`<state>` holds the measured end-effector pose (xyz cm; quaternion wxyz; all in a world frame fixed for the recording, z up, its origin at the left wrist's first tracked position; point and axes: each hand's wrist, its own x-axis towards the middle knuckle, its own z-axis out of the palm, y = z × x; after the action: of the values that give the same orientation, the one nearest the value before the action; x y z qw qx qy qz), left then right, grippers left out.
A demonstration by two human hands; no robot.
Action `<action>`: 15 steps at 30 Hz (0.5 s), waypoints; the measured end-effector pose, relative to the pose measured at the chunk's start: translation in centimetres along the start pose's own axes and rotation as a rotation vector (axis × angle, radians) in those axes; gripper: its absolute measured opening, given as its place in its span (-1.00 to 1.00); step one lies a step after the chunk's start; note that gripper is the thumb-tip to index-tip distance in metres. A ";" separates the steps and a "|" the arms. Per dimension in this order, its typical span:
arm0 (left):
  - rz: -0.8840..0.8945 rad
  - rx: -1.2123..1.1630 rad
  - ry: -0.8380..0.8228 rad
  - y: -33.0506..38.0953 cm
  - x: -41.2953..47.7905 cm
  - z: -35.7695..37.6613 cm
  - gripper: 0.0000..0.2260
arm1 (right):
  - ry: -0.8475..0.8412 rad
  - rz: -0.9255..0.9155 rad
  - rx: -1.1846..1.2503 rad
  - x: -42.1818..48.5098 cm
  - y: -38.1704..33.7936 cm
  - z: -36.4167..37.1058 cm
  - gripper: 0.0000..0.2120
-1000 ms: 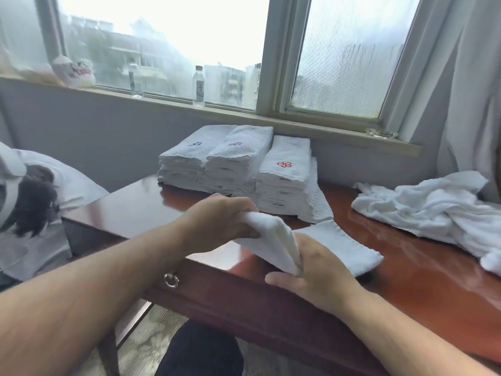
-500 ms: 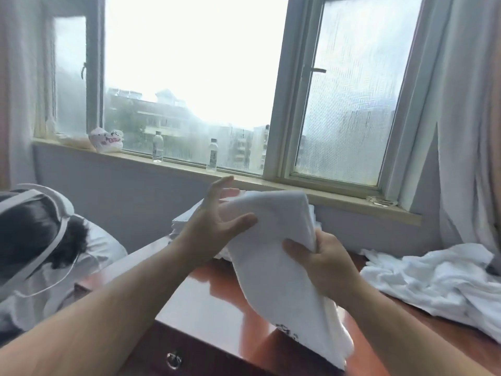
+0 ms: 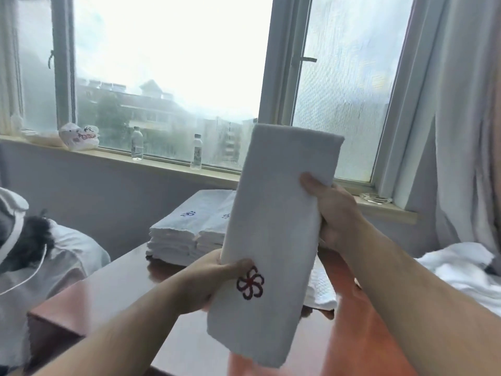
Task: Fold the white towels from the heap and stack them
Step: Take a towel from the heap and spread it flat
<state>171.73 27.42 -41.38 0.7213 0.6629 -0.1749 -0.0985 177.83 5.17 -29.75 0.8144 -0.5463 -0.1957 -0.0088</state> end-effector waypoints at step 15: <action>-0.140 -0.184 0.053 -0.1 11.4 1.1 -0.71 | 0.141 0.229 -0.132 11.9 1.2 -10.7 -0.64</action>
<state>181.81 22.10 -40.07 0.7749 0.6068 -0.0990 -0.1467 192.42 -1.56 -30.43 0.7839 -0.6156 -0.0734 0.0331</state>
